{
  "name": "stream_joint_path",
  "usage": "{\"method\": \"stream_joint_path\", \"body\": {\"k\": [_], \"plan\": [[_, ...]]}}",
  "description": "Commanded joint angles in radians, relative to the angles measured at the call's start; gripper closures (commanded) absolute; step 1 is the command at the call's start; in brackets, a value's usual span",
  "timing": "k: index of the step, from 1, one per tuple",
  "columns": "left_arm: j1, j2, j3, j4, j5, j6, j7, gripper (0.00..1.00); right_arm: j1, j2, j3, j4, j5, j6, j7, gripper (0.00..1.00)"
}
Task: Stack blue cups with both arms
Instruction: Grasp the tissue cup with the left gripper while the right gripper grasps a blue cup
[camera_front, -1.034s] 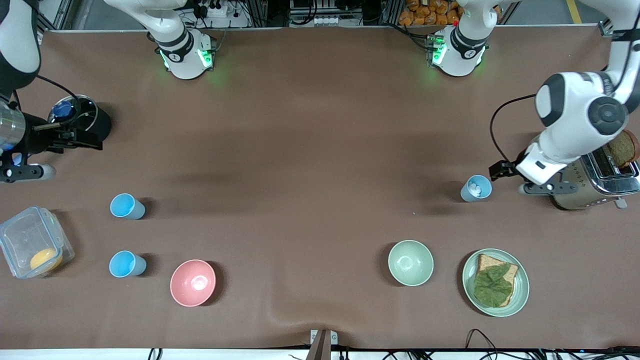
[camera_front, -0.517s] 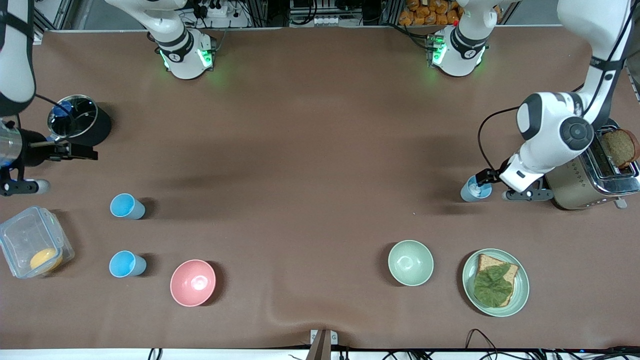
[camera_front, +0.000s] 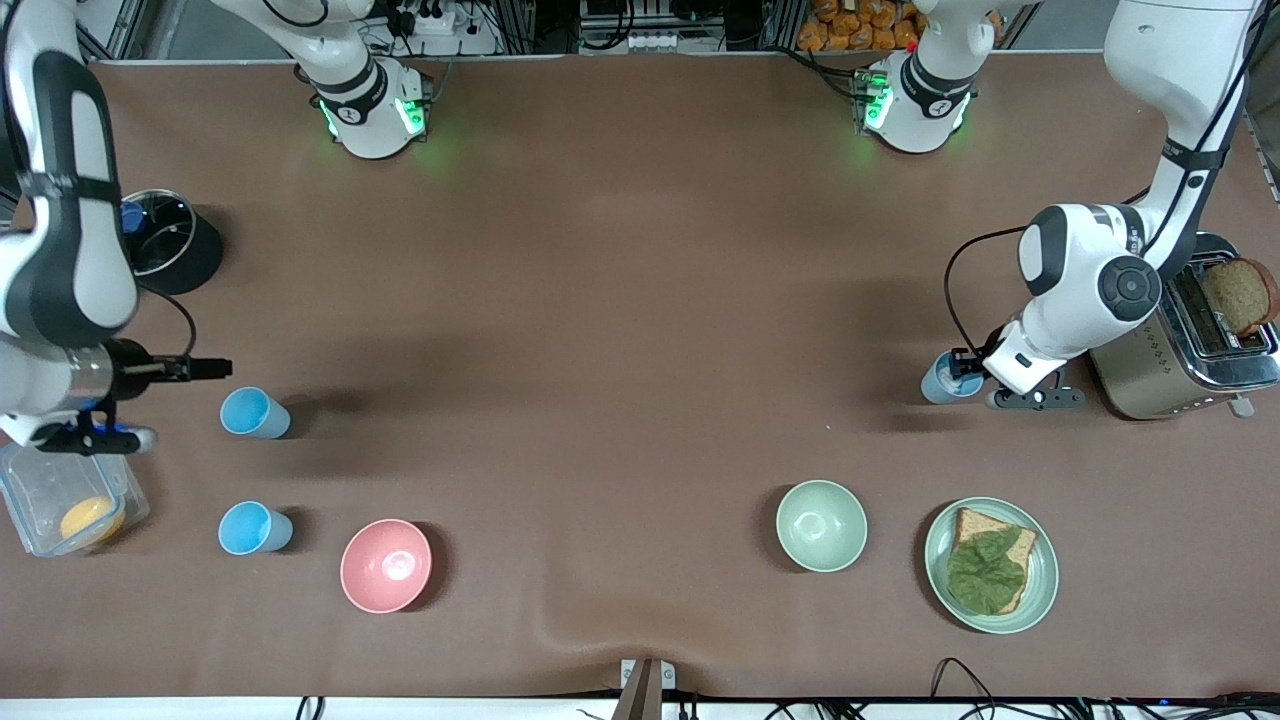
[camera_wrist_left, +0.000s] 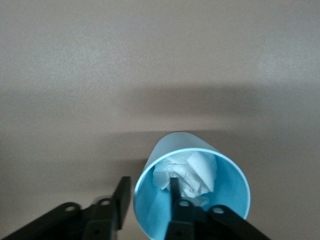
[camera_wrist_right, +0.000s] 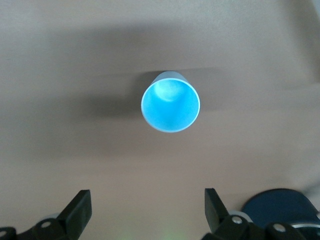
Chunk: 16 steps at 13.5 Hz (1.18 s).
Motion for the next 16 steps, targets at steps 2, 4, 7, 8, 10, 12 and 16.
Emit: {"method": "stream_joint_path", "body": {"k": [2, 4, 7, 8, 10, 12, 16], "plan": [[0.001, -0.010, -0.028, 0.015, -0.017, -0.007, 0.022, 1.00, -0.041, 0.072, 0.009, 0.024, -0.004, 0.089, -0.090, 0.00], [0.009, -0.033, -0.083, 0.029, -0.031, -0.081, -0.002, 1.00, -0.052, 0.118, 0.009, 0.024, -0.013, 0.120, -0.113, 0.00], [0.007, -0.041, -0.174, 0.101, -0.088, -0.213, -0.056, 1.00, -0.080, 0.170, 0.009, 0.024, -0.006, 0.177, -0.157, 0.00], [0.001, -0.038, -0.201, 0.140, -0.109, -0.252, -0.085, 1.00, -0.086, 0.183, 0.009, 0.022, -0.006, 0.209, -0.174, 0.00], [-0.006, -0.026, -0.259, 0.184, -0.112, -0.275, -0.167, 1.00, -0.090, 0.197, 0.009, 0.021, -0.001, 0.222, -0.200, 0.00], [-0.017, -0.007, -0.316, 0.216, -0.112, -0.275, -0.279, 1.00, -0.090, 0.206, 0.009, 0.019, -0.001, 0.223, -0.200, 0.00], [-0.144, 0.043, -0.330, 0.294, -0.111, -0.275, -0.497, 1.00, -0.090, 0.221, 0.009, 0.019, 0.005, 0.240, -0.200, 0.00]]}}
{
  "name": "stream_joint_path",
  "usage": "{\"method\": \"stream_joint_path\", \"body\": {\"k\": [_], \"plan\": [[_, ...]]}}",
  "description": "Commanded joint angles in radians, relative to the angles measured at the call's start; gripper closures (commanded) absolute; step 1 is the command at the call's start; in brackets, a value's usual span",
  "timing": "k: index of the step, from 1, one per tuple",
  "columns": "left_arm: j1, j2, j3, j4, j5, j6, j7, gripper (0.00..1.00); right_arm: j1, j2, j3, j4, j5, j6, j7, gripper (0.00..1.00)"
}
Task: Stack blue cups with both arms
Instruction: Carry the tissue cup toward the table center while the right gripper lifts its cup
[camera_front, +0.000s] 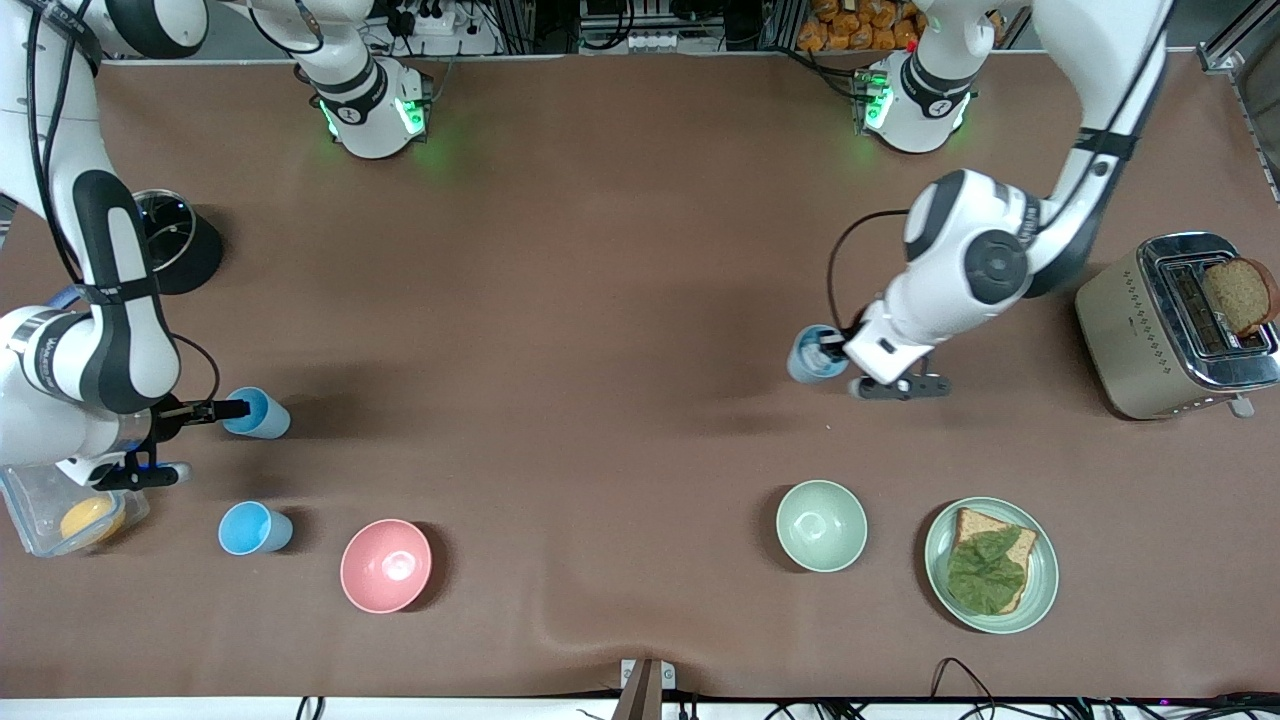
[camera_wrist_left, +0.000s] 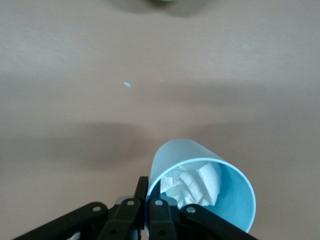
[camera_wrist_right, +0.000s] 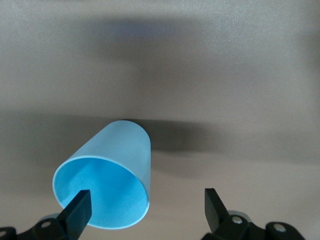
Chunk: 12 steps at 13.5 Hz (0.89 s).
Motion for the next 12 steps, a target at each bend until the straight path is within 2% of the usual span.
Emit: {"method": "stream_joint_path", "body": {"k": [1, 5, 6, 7, 8, 12], "plan": [[-0.077, 0.055, 0.002, 0.074, -0.019, -0.022, -0.115, 1.00, -0.014, 0.023, 0.013, 0.018, 0.004, 0.006, -0.014, 0.00], [-0.166, 0.109, 0.002, 0.127, -0.013, -0.020, -0.237, 1.00, -0.019, 0.044, 0.013, 0.017, 0.005, 0.028, -0.012, 0.00], [-0.190, 0.132, 0.003, 0.153, -0.010, -0.020, -0.277, 1.00, -0.027, 0.049, 0.014, 0.015, 0.004, 0.044, -0.017, 0.04], [-0.213, 0.152, 0.003, 0.176, -0.007, -0.020, -0.325, 1.00, -0.027, 0.049, 0.014, 0.015, 0.004, 0.046, -0.038, 0.54], [-0.242, 0.175, 0.005, 0.205, -0.004, -0.020, -0.366, 1.00, -0.027, 0.049, 0.014, 0.014, 0.004, 0.048, -0.067, 1.00], [-0.321, 0.244, 0.011, 0.273, 0.001, -0.010, -0.466, 1.00, -0.028, 0.051, 0.014, 0.014, 0.004, 0.049, -0.070, 1.00]]}}
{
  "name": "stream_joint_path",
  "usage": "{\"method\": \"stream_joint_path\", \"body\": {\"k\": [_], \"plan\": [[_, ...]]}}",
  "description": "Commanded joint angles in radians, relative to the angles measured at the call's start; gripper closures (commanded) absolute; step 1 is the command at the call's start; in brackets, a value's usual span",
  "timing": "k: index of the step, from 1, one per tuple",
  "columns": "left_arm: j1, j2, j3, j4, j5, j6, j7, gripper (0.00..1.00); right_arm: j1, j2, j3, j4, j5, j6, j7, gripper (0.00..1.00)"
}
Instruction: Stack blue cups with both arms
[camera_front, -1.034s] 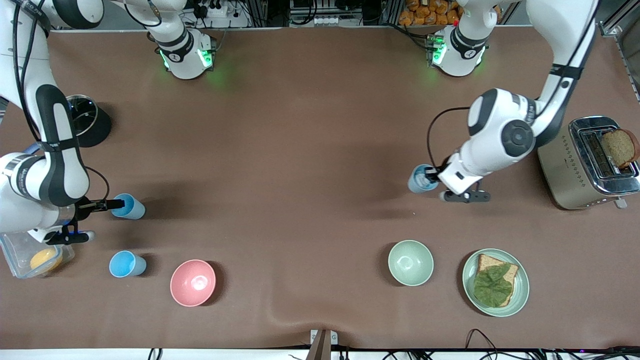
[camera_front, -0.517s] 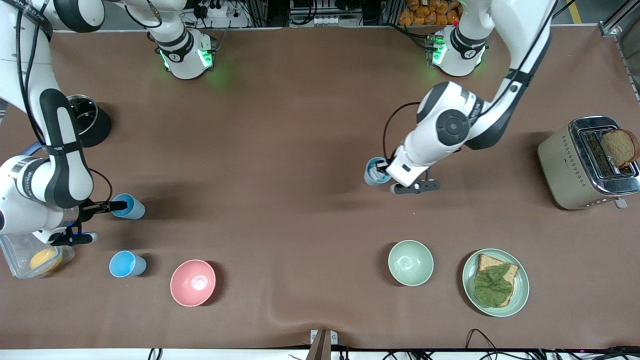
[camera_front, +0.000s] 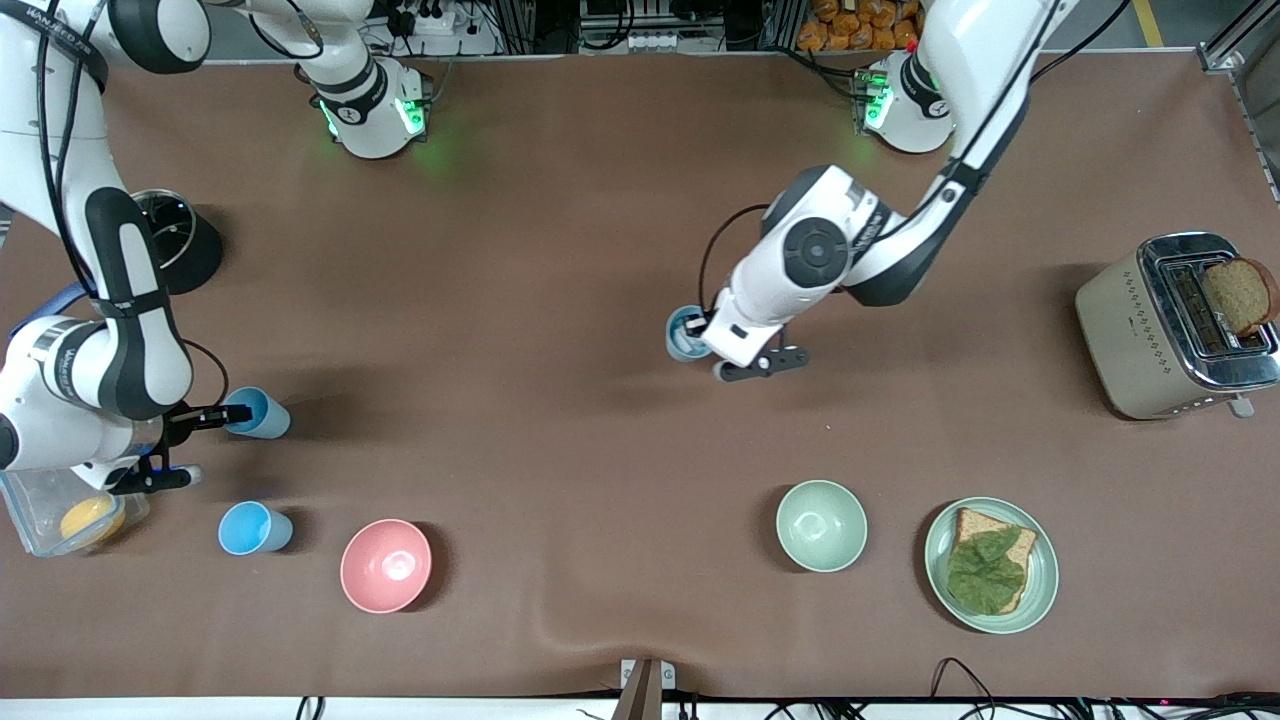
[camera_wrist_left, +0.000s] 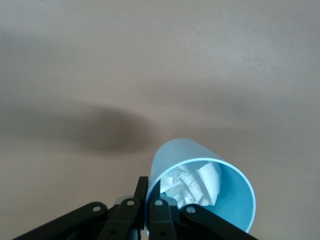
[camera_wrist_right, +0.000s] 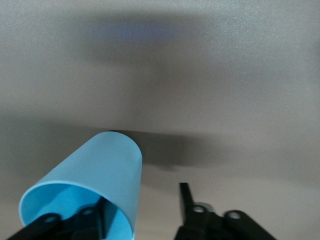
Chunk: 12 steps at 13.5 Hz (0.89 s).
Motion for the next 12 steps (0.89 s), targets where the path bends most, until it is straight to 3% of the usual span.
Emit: {"method": "stream_joint_path", "body": {"k": [1, 6, 11, 12], "plan": [[-0.053, 0.061, 0.014, 0.067, 0.014, -0.005, -0.065, 1.00, -0.021, 0.009, 0.015, 0.014, 0.004, 0.000, -0.020, 1.00], [-0.122, 0.163, 0.014, 0.121, 0.140, 0.039, -0.226, 1.00, -0.009, 0.000, 0.016, 0.018, 0.004, -0.013, -0.023, 1.00], [-0.200, 0.213, 0.063, 0.135, 0.183, 0.093, -0.292, 1.00, 0.062, -0.061, 0.018, 0.115, 0.000, -0.251, -0.006, 1.00], [-0.223, 0.215, 0.090, 0.135, 0.185, 0.093, -0.292, 0.58, 0.071, -0.072, 0.020, 0.153, -0.004, -0.307, -0.011, 1.00]]}}
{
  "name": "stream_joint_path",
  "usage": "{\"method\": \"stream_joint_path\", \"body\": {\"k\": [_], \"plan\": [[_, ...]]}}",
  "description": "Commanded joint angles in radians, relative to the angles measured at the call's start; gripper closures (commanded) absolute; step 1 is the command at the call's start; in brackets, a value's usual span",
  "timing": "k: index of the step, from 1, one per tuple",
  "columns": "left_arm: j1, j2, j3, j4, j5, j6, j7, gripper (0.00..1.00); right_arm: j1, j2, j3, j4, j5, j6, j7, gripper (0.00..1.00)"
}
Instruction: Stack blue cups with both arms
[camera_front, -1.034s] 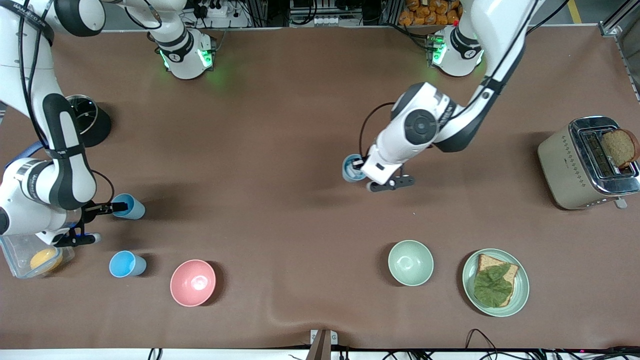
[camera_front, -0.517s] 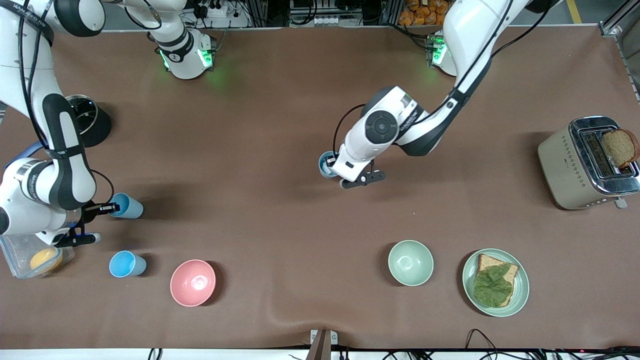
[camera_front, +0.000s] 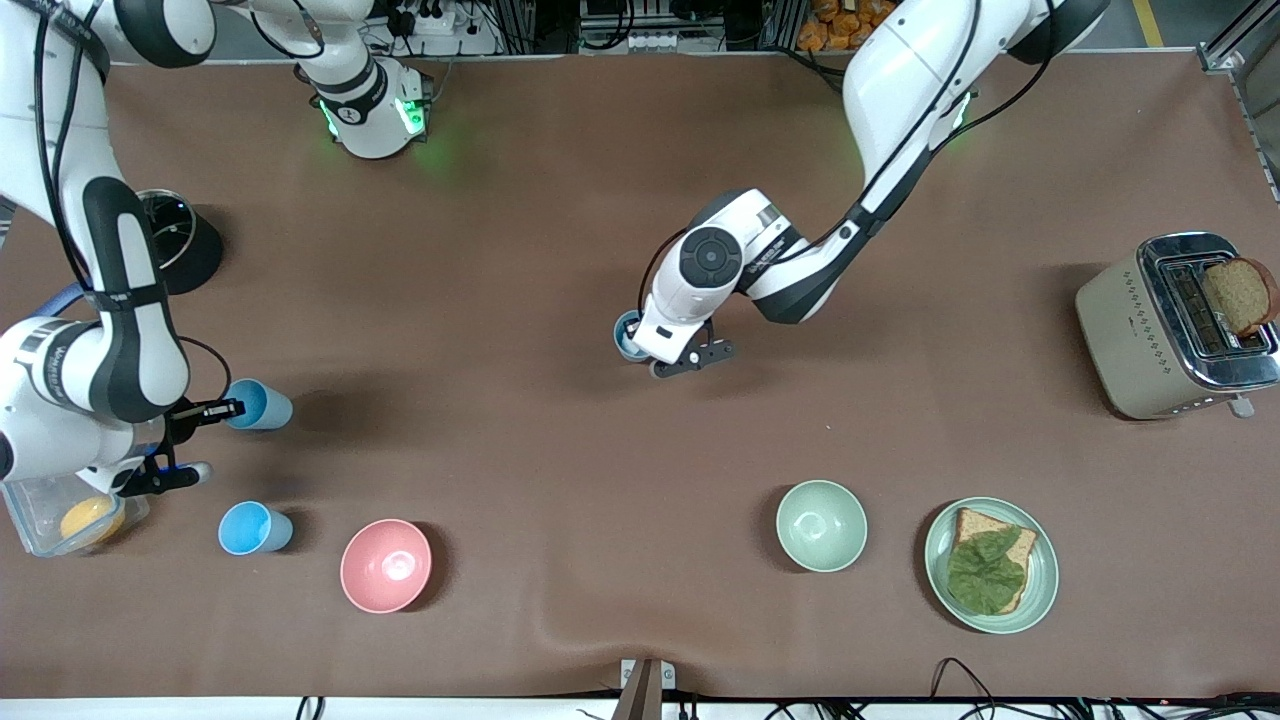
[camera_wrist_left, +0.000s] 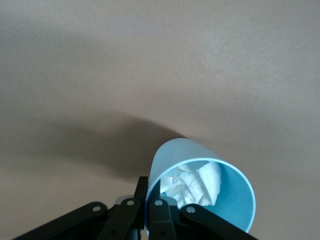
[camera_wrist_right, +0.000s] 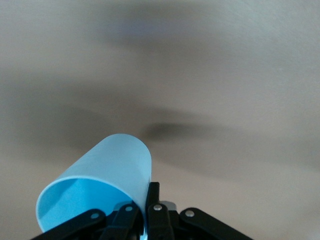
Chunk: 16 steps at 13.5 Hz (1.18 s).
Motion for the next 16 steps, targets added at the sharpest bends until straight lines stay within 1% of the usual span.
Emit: {"method": "stream_joint_path", "body": {"k": [1, 2, 4, 5, 6, 7, 9, 11, 12, 14, 15, 16], "plan": [[-0.053, 0.018, 0.055, 0.030, 0.030, 0.003, -0.035, 0.21, 0.037, -0.069, 0.001, 0.061, -0.009, -0.122, -0.009, 1.00], [-0.053, 0.017, 0.057, 0.030, 0.033, 0.003, -0.030, 0.00, 0.062, -0.107, 0.002, 0.061, -0.005, -0.127, -0.012, 1.00], [-0.050, -0.007, 0.057, 0.044, 0.033, 0.001, -0.035, 0.00, 0.121, -0.150, 0.018, 0.061, 0.003, -0.153, 0.003, 1.00], [-0.039, -0.035, 0.057, 0.053, 0.031, -0.006, -0.038, 0.00, 0.154, -0.162, 0.032, 0.061, 0.003, -0.156, 0.005, 1.00], [-0.028, -0.072, 0.057, 0.052, 0.031, -0.025, -0.038, 0.00, 0.181, -0.170, 0.039, 0.061, 0.005, -0.158, 0.006, 1.00], [-0.003, -0.130, 0.057, 0.052, 0.033, -0.073, -0.038, 0.00, 0.210, -0.179, 0.055, 0.061, 0.006, -0.167, 0.027, 1.00], [0.054, -0.239, 0.059, 0.050, 0.034, -0.172, -0.024, 0.00, 0.253, -0.187, 0.059, 0.062, 0.055, -0.167, 0.162, 1.00], [0.128, -0.335, 0.059, 0.046, 0.042, -0.247, 0.022, 0.00, 0.342, -0.187, 0.059, 0.068, 0.058, -0.167, 0.312, 1.00], [0.166, -0.377, 0.059, 0.046, 0.042, -0.291, 0.062, 0.00, 0.400, -0.187, 0.058, 0.078, 0.055, -0.164, 0.412, 1.00], [0.270, -0.454, 0.057, 0.047, 0.044, -0.376, 0.218, 0.00, 0.482, -0.184, 0.059, 0.079, 0.078, -0.149, 0.564, 1.00], [0.332, -0.486, 0.057, 0.050, 0.042, -0.422, 0.335, 0.00, 0.520, -0.182, 0.059, 0.079, 0.089, -0.132, 0.589, 1.00], [0.394, -0.523, 0.056, 0.052, 0.042, -0.474, 0.478, 0.00, 0.555, -0.181, 0.056, 0.079, 0.118, -0.111, 0.619, 1.00]]}}
